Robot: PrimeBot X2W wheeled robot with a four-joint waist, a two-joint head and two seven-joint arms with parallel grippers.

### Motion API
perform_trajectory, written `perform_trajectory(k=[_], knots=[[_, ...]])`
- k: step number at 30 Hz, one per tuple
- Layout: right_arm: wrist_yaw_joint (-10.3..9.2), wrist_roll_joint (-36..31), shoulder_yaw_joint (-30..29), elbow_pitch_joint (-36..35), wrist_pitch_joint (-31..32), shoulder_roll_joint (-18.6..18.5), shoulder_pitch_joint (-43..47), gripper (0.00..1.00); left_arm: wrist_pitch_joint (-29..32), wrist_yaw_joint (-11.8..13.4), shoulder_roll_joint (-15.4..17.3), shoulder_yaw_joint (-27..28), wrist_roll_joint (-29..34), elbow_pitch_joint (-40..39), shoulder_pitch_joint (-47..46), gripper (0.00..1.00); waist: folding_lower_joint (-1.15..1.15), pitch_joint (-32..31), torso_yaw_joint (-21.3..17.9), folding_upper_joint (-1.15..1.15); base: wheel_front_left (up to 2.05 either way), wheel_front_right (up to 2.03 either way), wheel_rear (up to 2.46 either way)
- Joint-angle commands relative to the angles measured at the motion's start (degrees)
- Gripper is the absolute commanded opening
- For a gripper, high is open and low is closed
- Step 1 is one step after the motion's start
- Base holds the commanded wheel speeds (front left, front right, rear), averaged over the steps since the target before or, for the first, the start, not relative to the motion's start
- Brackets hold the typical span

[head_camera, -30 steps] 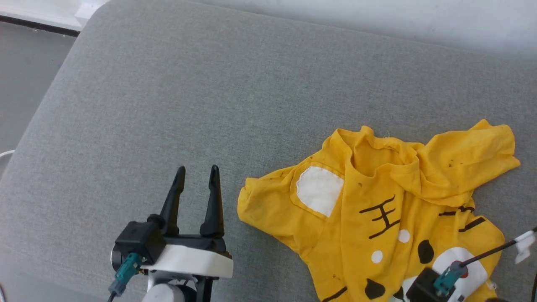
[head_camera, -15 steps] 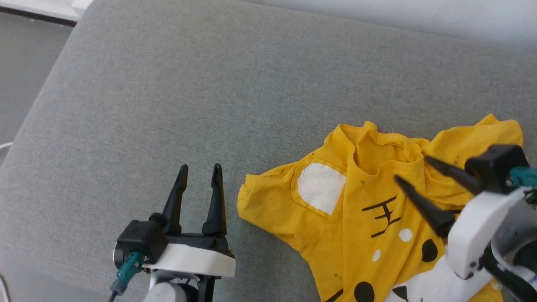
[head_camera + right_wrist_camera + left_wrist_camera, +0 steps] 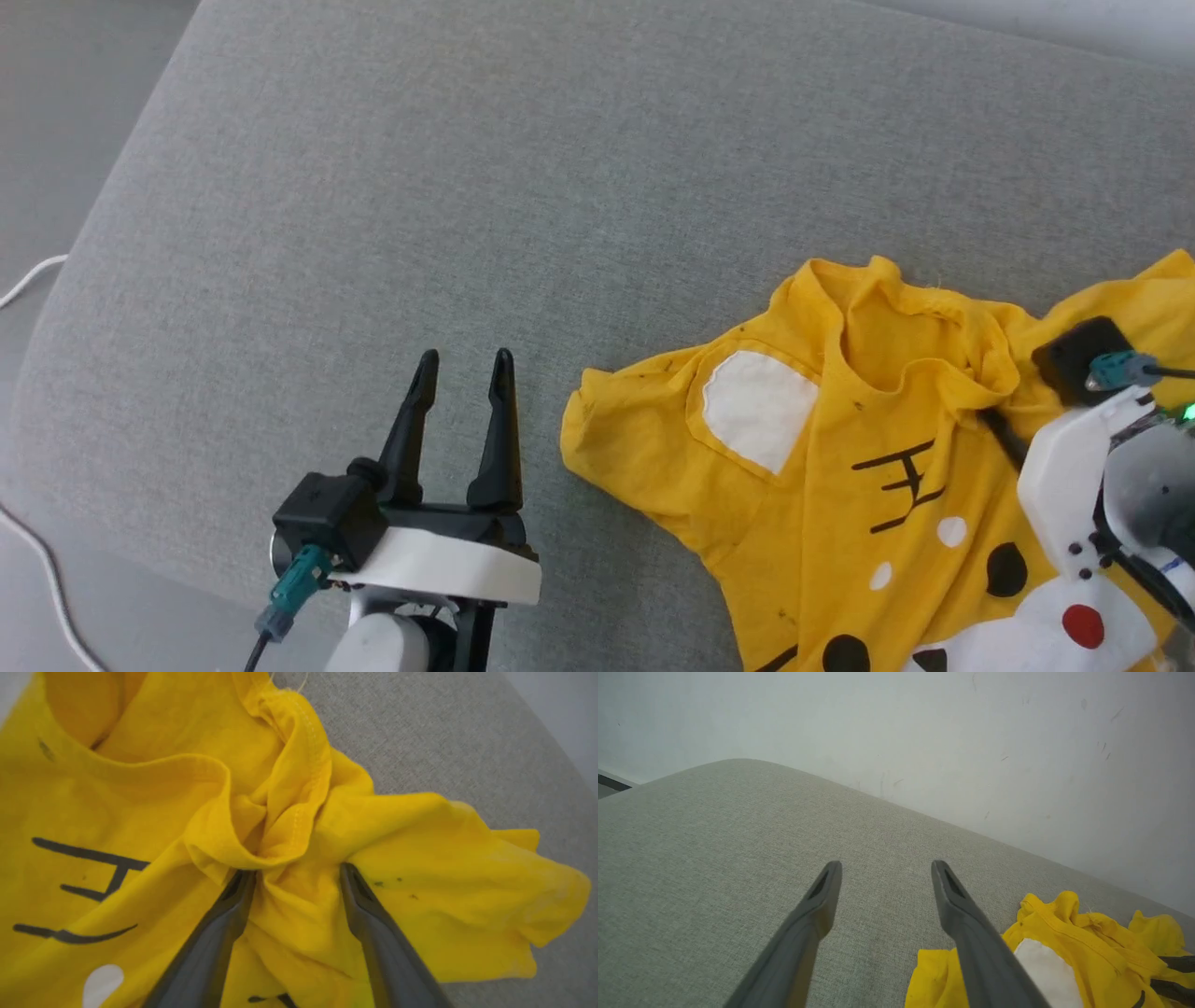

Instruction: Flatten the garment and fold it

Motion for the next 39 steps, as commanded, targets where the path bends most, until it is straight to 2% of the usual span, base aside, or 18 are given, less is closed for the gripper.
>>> perform_trajectory(k=[1,3,4,14,23,25,27,28,29,34,35,36,39], knots=[[-0.06,-0.81,-0.76,0.84,-0.81,0.36,-1.42,0.23,-0.27,0.39,-0.08,-0.20,-0.32,-0.12,-0.99,1.00,-0.01,0.64,0.68,0.00,0.00,0.00,0.00],[-0.06,-1.54,-1.60,1.24,-2.03,0.97,-2.33,0.03,-0.27,0.46,-0.08,-0.32,-0.44,-0.18,-1.06,1.00,-0.01,0.89,0.93,0.00,0.00,0.00,0.00],[-0.06,-1.65,-1.86,1.22,-2.53,1.13,-2.95,0.00,-0.27,0.52,-0.08,-0.31,-0.49,-0.23,-1.14,1.00,-0.01,1.02,1.01,0.00,0.00,0.00,0.00],[-0.06,-4.81,-6.60,1.26,-6.08,-2.22,-18.72,0.00,-0.27,1.12,-0.08,-1.32,-0.92,-1.33,-3.20,1.00,-0.01,4.17,2.21,0.00,0.00,0.00,0.00],[-0.06,-9.56,-5.74,12.45,-6.70,-4.66,-29.77,0.00,-0.27,1.41,-0.08,-2.93,-1.70,-0.72,-5.83,1.00,-0.01,7.62,3.76,0.00,0.00,0.00,0.00],[-0.06,-10.33,-4.99,15.26,-7.43,-4.29,-31.19,0.18,-0.27,1.56,-0.08,-3.25,-1.83,-0.57,-6.47,1.00,-0.01,8.20,3.89,0.00,0.00,0.00,0.00],[-0.06,-12.04,-4.04,17.66,-8.99,-4.59,-32.72,0.46,-0.27,1.80,-0.08,-3.52,-1.94,-0.43,-7.05,1.00,-0.01,8.58,3.88,0.00,0.00,0.00,0.00],[-0.06,-12.90,-3.73,18.80,-9.86,-4.65,-33.43,0.79,-0.27,1.91,-0.08,-3.64,-2.02,-0.37,-7.31,1.00,-0.01,8.68,3.80,0.00,0.00,0.00,0.00],[-0.06,-13.68,-3.60,19.88,-10.72,-4.62,-34.04,1.00,-0.27,1.94,-0.08,-3.77,-2.06,-0.26,-7.56,1.00,-0.01,8.70,3.70,0.00,0.00,0.00,0.00],[-0.06,-12.29,-4.69,23.49,-13.85,-1.52,-35.30,1.00,-0.27,2.07,-0.08,-3.93,-1.94,0.59,-8.01,1.00,-0.01,6.97,2.69,0.00,0.00,0.00,0.00],[-0.06,-12.29,-4.69,23.49,-13.85,-1.52,-35.30,1.00,-0.27,2.07,-0.08,-3.93,-1.94,0.59,-8.01,1.00,-0.01,6.97,2.69,0.00,0.00,0.00,0.00],[-0.06,-10.16,-5.73,23.01,-14.54,0.35,-34.69,1.00,-0.27,2.13,-0.08,-3.56,-1.63,0.80,-7.59,1.00,-0.01,5.69,1.96,0.00,0.00,0.00,0.00],[-0.06,-7.46,-7.25,21.38,-14.43,2.44,-33.04,1.00,-0.27,2.04,-0.08,-2.97,-1.17,0.94,-6.91,1.00,-0.01,4.29,1.14,0.00,0.00,0.00,0.00]])
